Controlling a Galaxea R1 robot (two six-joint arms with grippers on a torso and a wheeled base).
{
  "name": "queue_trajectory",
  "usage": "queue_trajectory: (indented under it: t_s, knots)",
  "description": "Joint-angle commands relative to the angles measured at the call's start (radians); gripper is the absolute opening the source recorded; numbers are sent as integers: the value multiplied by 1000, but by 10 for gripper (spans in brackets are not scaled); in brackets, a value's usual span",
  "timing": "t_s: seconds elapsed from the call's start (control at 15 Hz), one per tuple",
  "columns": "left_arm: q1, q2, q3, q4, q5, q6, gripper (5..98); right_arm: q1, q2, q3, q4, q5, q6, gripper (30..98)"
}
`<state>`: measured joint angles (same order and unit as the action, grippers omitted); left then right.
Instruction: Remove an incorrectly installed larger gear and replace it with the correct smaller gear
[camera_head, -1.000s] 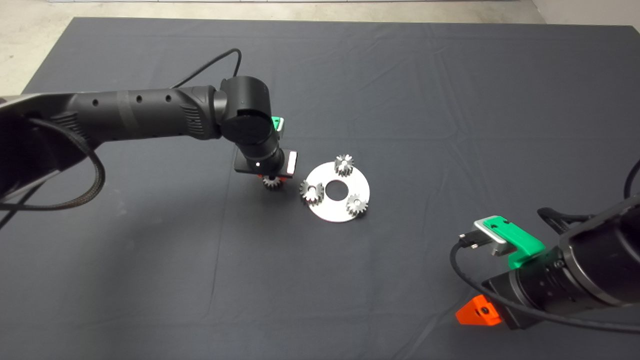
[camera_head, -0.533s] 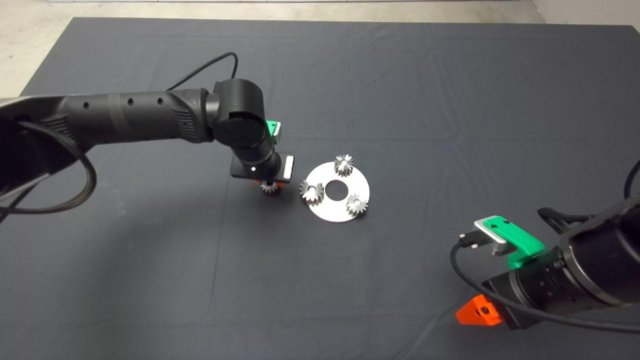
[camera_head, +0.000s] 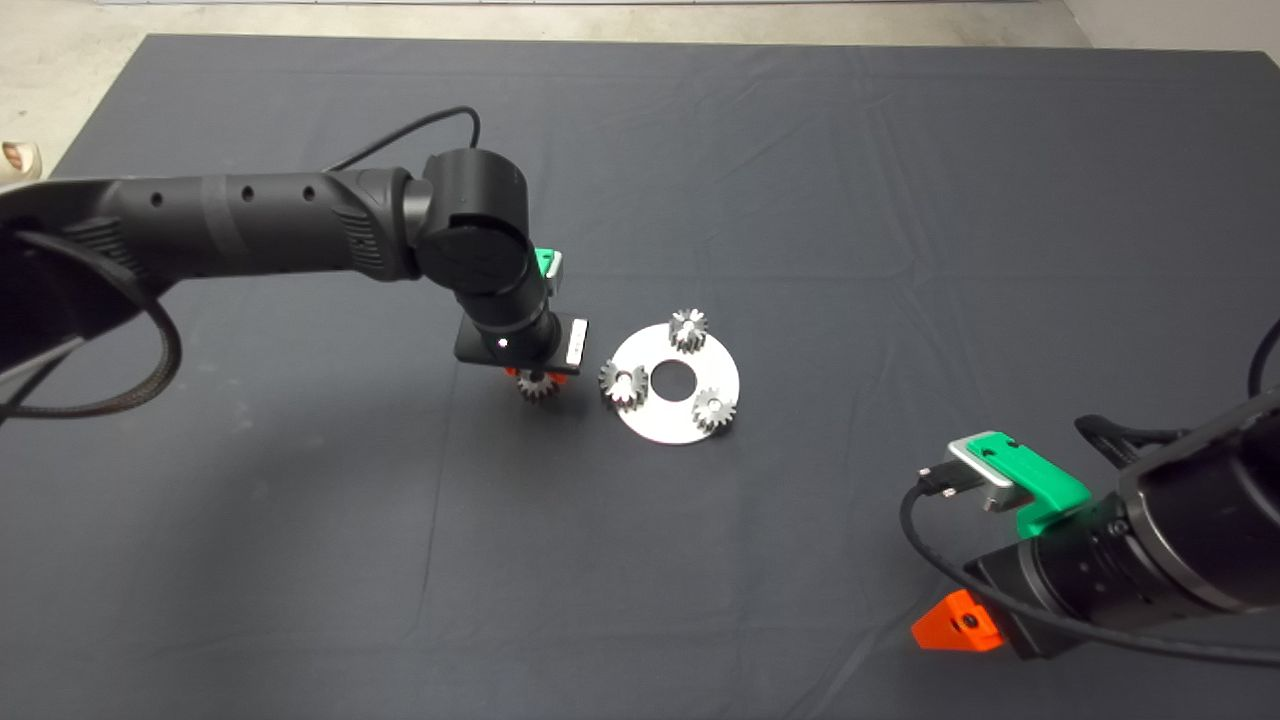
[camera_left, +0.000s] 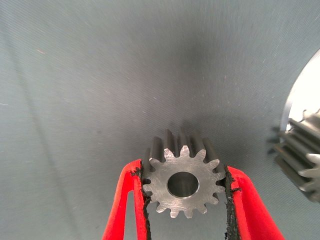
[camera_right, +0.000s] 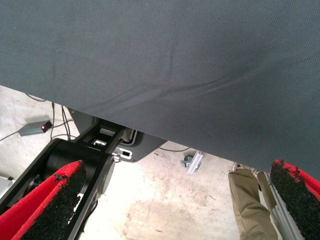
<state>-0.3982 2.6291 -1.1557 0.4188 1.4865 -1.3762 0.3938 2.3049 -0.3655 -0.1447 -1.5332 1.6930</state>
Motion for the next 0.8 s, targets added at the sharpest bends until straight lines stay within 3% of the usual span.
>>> queue_trajectory:
  t_s: [0.0,0.2,0.73]
  knots:
    - [-80,1,15,-62,12,-4,240,22,-1,-5,-7,-33,5,977]
    - [-107,6,24,-113,12,-12,240,27,5,-16,-7,-33,-3,977]
    - [-145,9,159,-164,24,-147,240,27,12,-62,-9,-30,-9,977]
